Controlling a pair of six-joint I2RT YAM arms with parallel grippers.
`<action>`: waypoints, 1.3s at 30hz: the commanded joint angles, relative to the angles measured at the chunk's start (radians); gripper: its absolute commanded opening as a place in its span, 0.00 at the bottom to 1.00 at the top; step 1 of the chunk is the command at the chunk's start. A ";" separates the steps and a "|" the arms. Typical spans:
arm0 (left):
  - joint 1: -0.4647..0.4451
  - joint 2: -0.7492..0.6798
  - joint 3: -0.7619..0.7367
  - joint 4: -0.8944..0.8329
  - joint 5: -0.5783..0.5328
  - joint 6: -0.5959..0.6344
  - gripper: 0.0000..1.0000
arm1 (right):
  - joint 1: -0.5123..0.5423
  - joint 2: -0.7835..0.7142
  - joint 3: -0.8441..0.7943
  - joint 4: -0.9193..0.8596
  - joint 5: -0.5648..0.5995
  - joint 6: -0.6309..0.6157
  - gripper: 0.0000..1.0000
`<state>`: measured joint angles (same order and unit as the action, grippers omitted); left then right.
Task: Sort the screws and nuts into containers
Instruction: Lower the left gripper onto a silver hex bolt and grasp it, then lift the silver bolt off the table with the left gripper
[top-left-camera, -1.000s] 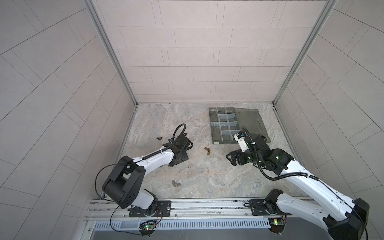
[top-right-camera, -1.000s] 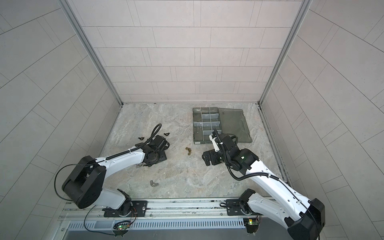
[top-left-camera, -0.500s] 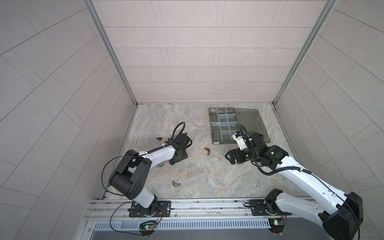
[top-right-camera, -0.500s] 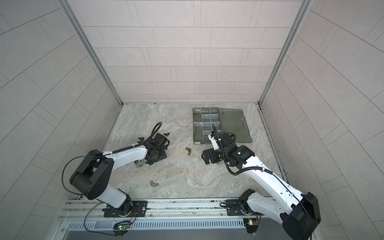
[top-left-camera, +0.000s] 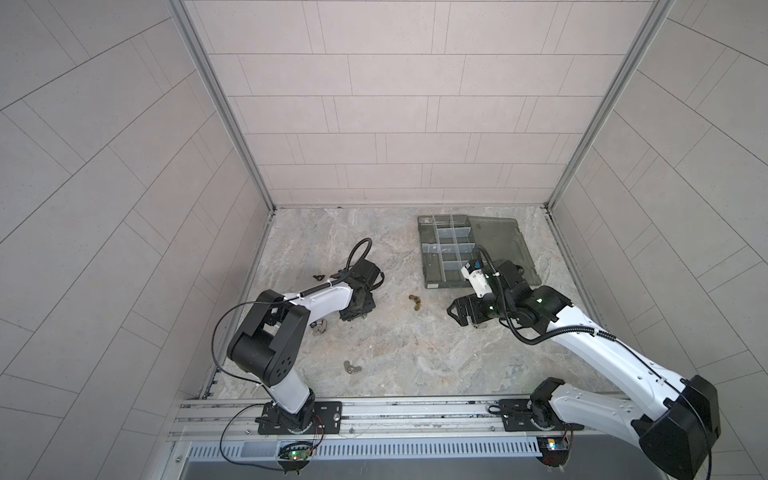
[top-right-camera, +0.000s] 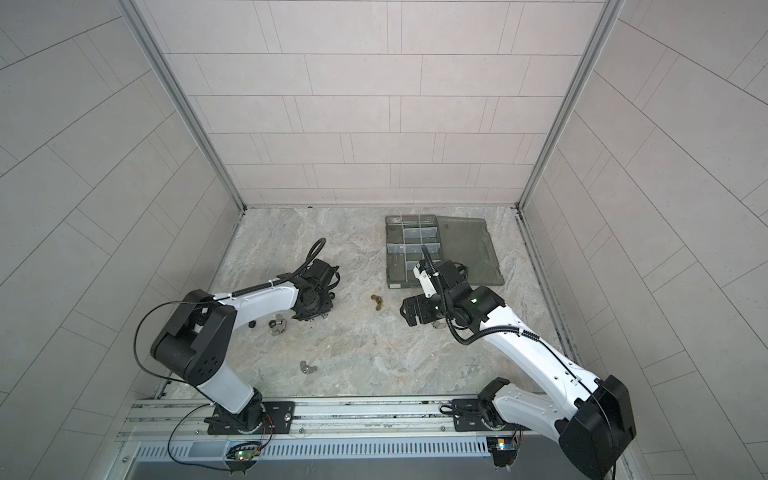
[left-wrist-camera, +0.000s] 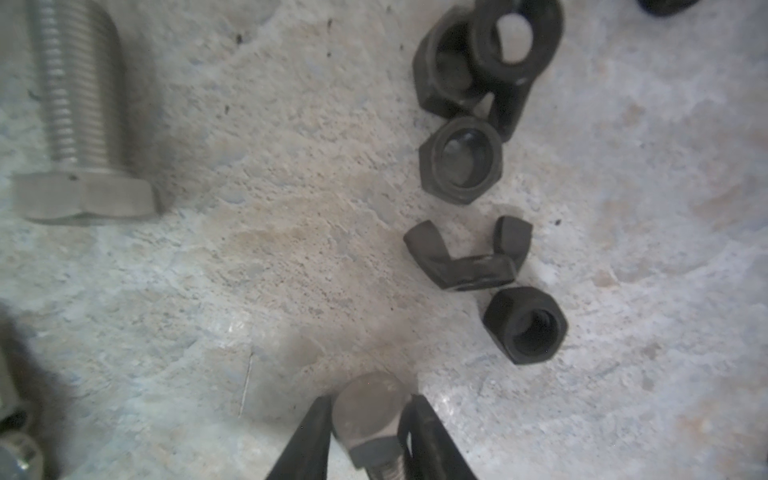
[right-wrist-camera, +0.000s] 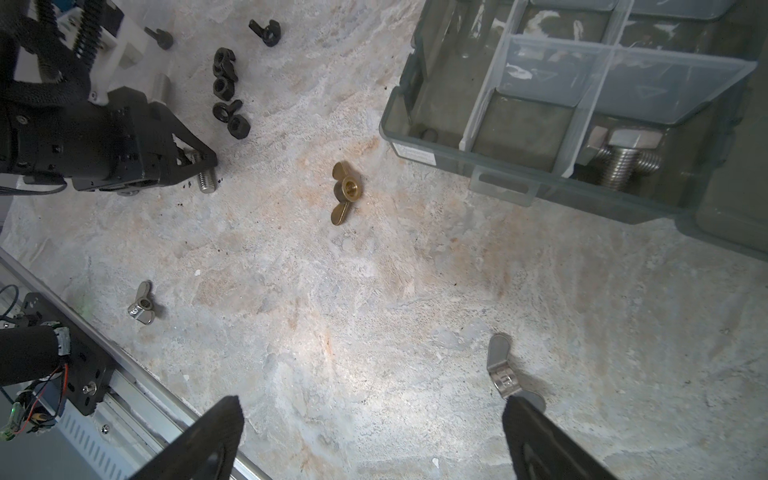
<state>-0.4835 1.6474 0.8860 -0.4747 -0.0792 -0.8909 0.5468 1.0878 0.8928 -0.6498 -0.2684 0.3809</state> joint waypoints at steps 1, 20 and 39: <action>0.003 0.003 -0.014 -0.030 0.040 0.029 0.24 | -0.005 -0.006 0.020 0.000 -0.013 0.001 0.99; -0.082 -0.042 0.198 -0.188 0.037 0.097 0.12 | -0.019 -0.077 0.037 -0.060 0.040 0.004 0.99; -0.111 -0.076 0.064 -0.178 -0.025 0.064 0.31 | -0.040 -0.075 0.034 -0.077 0.020 -0.011 0.99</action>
<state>-0.5903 1.6093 0.9890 -0.6479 -0.0700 -0.8074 0.5095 1.0100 0.9104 -0.7113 -0.2459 0.3798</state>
